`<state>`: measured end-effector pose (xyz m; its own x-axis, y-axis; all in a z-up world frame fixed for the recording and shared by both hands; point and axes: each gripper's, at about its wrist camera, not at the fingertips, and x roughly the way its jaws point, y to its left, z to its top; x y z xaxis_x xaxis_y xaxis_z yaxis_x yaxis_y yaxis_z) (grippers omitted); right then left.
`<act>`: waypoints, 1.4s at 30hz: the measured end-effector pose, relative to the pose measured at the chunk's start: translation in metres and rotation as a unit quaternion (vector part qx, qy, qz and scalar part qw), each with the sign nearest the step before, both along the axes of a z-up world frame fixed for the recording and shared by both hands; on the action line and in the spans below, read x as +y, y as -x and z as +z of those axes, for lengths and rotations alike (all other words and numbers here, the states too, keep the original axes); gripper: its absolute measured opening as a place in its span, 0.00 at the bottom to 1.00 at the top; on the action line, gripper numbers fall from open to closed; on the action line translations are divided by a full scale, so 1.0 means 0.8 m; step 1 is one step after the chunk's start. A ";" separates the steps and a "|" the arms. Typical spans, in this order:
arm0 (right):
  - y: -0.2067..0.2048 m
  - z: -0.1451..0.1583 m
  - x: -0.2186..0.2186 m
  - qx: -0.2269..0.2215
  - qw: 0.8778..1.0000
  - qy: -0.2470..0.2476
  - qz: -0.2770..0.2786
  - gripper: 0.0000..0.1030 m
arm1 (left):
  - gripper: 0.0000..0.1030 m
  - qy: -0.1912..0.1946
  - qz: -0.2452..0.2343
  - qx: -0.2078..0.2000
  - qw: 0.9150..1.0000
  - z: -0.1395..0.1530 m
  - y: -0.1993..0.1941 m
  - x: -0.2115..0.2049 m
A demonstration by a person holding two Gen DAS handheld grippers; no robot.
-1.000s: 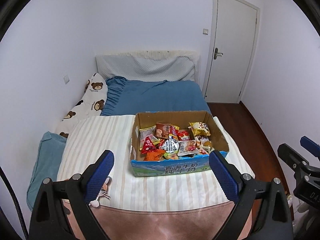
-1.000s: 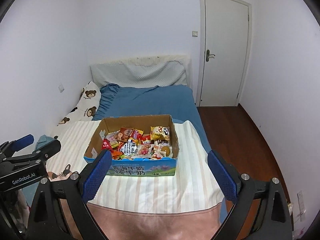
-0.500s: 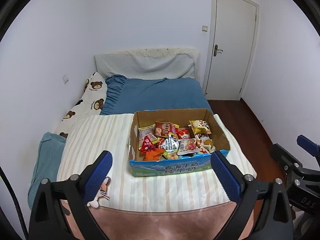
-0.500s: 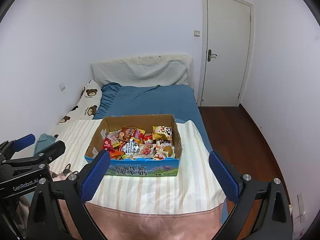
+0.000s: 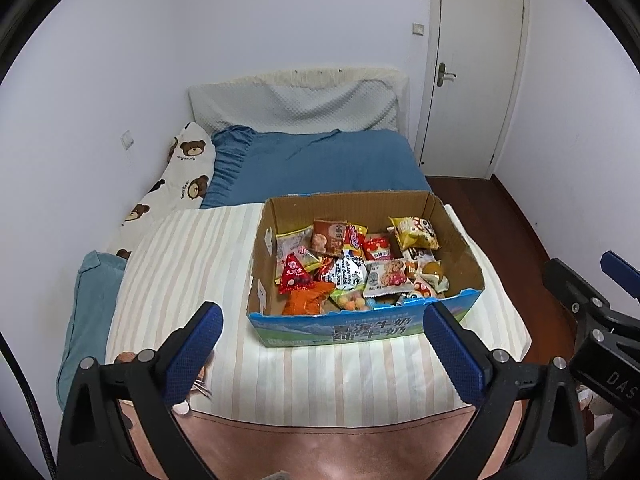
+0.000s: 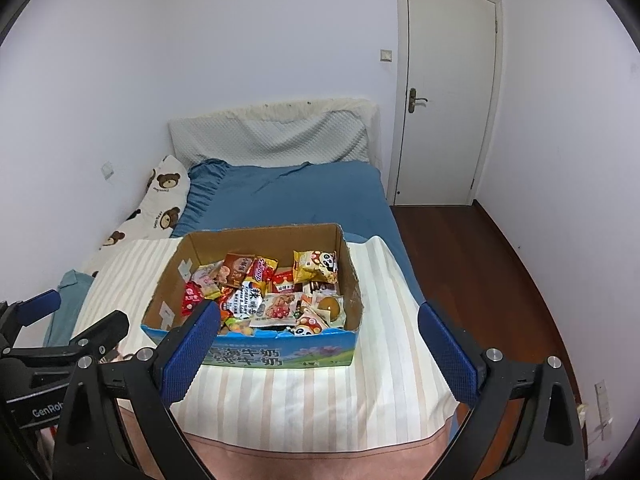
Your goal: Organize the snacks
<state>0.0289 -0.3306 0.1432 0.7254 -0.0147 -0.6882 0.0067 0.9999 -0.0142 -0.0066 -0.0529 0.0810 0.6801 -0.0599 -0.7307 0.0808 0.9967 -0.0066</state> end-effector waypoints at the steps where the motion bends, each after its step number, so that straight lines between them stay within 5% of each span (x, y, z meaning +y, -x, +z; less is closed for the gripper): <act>1: -0.002 -0.003 0.000 0.003 1.000 -0.001 0.000 0.98 | 1.00 0.000 0.000 0.001 1.000 -0.001 -0.001 -0.001; 42: -0.002 -0.014 -0.002 0.018 1.000 -0.010 -0.007 0.98 | 1.00 0.007 0.009 0.002 1.000 -0.002 -0.005 0.005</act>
<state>0.0308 -0.3321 0.1318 0.7002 -0.0104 -0.7138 0.0209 0.9998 0.0060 -0.0024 -0.0487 0.0792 0.6778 -0.0590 -0.7329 0.0634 0.9978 -0.0217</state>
